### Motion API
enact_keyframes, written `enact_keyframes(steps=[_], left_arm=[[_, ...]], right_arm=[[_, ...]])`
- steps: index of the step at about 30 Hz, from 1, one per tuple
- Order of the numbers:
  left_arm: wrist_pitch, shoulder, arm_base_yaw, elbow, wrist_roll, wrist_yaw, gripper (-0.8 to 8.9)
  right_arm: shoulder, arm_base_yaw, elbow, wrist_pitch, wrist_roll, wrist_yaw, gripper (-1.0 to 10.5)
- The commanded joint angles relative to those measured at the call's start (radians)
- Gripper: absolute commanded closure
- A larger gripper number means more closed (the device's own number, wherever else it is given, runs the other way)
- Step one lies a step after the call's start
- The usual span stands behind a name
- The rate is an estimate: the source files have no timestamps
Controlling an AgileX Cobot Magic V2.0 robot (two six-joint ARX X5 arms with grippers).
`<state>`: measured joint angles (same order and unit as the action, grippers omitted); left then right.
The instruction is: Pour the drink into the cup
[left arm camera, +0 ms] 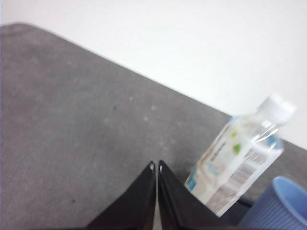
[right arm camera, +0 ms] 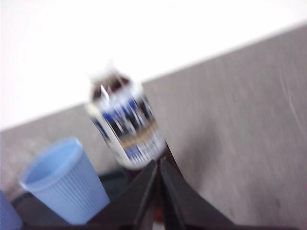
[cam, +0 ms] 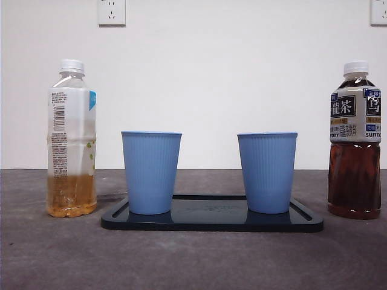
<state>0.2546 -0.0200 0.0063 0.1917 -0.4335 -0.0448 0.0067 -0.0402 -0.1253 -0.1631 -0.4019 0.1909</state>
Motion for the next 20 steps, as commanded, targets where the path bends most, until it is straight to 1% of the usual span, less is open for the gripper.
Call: enact_keyframes(steps=[1,4,8,10,15,18,20], left_arm=[[0.04,-0.033,0.002,0.077,-0.005,-0.009,8.04],[0.09,-0.079,0.002,0.157,0.014,-0.034,8.04],[0.166,-0.158,0.001,0.265,0.071,-0.119,8.04],[0.217,-0.209,0.0,0.323,0.116,-0.169,8.04],[0.341,-0.331,-0.001,0.447,0.227,-0.322,8.04],[0.419,-0.39,-0.003,0.509,0.281,-0.391,8.04],[0.468,-0.422,-0.008,0.543,0.318,-0.427,8.04]], right_arm=[[-0.002,-0.003,-0.066,-0.012,-0.017,0.003,9.4],[0.001,-0.003,-0.145,-0.06,-0.011,0.003,9.4],[0.04,-0.003,-0.257,-0.164,0.003,0.003,9.4],[0.077,-0.002,-0.317,-0.235,0.031,0.01,9.4],[0.195,-0.002,-0.447,-0.396,0.111,0.107,9.4],[0.274,-0.002,-0.517,-0.489,0.16,0.189,9.4],[0.324,-0.001,-0.561,-0.555,0.193,0.23,9.4]])
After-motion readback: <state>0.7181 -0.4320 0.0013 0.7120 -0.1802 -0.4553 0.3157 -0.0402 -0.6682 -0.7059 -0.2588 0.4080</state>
